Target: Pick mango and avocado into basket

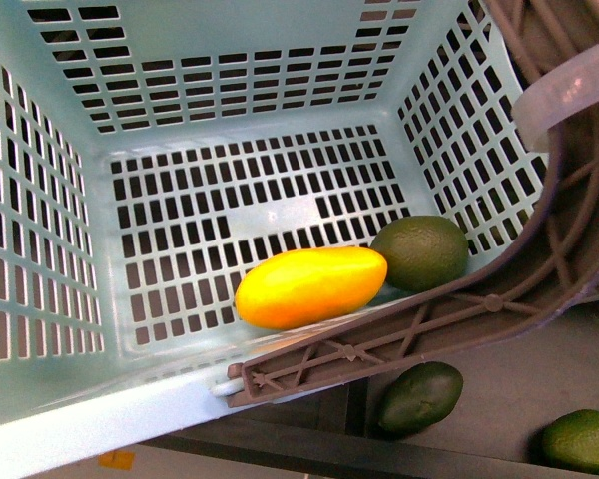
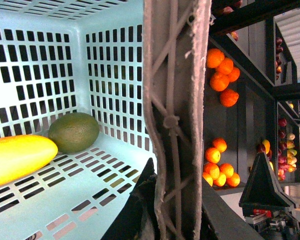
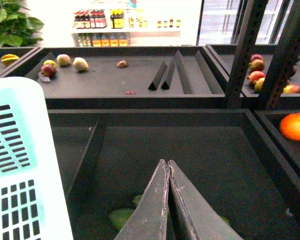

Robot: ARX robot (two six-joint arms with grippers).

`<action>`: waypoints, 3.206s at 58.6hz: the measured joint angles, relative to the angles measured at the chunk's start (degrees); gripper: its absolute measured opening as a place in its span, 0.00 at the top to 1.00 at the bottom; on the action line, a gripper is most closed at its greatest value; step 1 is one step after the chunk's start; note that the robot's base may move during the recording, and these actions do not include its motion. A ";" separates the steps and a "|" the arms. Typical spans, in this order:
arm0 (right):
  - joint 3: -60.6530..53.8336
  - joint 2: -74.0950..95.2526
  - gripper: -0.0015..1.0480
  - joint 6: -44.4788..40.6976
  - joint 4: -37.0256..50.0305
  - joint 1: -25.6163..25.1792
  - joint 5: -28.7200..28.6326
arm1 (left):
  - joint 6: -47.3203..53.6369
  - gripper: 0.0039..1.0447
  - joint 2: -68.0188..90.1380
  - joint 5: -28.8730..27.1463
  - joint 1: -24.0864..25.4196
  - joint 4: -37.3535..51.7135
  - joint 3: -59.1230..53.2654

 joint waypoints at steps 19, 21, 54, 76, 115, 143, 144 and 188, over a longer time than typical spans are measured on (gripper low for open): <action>-6.40 -12.68 0.98 0.00 -6.45 -5.55 -5.38 | 0.09 0.92 0.00 -0.20 0.00 0.00 0.00; -6.80 -14.10 0.98 0.00 -7.50 -7.30 -8.66 | 0.04 0.92 0.00 -0.02 0.00 0.00 0.00; -9.75 -30.12 0.98 -0.02 -18.93 -11.10 -10.95 | 0.00 0.92 0.00 -0.15 0.00 0.00 0.00; -9.73 -37.81 0.98 -0.02 -26.51 -11.10 -10.95 | -0.02 0.92 0.00 -0.11 0.00 0.00 0.00; -9.73 -50.80 0.83 -0.04 -39.85 -11.10 -10.91 | 0.07 0.92 -0.02 -0.04 0.00 0.00 0.00; -9.73 -50.82 0.07 -0.02 -39.85 -11.10 -10.91 | 0.02 0.92 -0.02 -0.02 0.00 0.00 0.00; -9.73 -50.82 0.08 -0.02 -39.85 -11.10 -10.91 | 0.02 0.92 -0.02 -0.02 0.00 0.00 0.00; -9.73 -50.88 0.08 -0.02 -39.87 -11.10 -10.88 | -25.46 0.92 26.12 -20.76 15.10 2.01 24.68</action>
